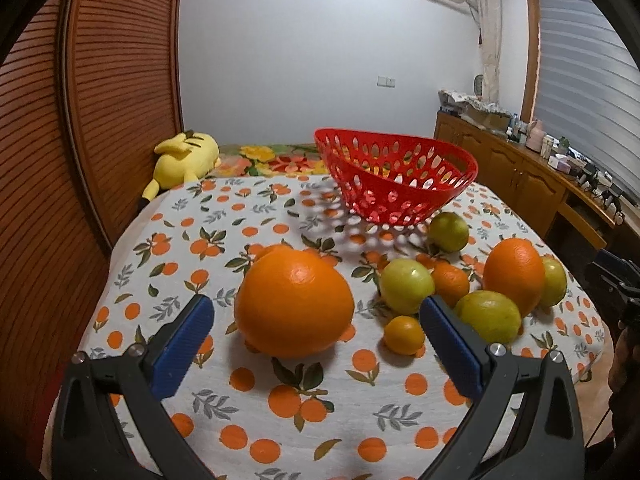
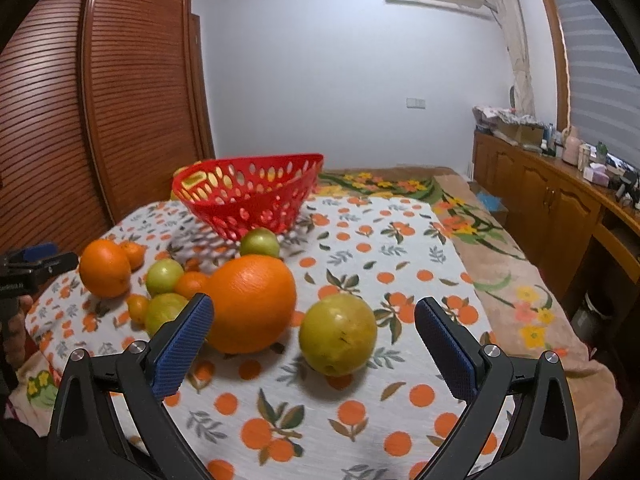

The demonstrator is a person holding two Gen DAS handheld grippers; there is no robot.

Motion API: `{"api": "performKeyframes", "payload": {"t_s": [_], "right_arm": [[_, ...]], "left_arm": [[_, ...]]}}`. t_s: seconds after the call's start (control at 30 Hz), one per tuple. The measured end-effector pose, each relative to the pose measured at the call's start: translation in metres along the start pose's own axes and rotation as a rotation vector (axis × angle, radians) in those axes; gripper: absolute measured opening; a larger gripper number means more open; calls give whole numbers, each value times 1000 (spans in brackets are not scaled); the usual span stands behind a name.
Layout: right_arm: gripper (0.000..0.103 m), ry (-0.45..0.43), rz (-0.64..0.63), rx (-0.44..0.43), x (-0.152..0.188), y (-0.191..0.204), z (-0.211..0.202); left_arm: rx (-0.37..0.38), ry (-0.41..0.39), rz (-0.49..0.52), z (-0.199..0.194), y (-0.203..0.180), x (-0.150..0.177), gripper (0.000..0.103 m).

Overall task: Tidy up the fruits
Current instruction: 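Grasp the yellow-green pomelo with the right tool while the left tool approaches the large orange, then grasp and lift the large orange with the left tool while the right tool lifts the pomelo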

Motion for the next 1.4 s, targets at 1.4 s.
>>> {"api": "performKeyframes", "payload": {"t_s": [1.4], "right_arm": [[64, 224, -16, -93, 10, -21, 74]], "left_arm": [[34, 177, -31, 69, 21, -18, 101]]}}
Point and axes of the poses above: each gripper's, at about its wrist camera, not at the fingertips, and z roughly the way its jaws point, y to its left, x to its underside, the point moved 2 cm from there along z, roughly the way its jaws point, and after that the axes turned 13 degrees about y, right-handed, at the moved point
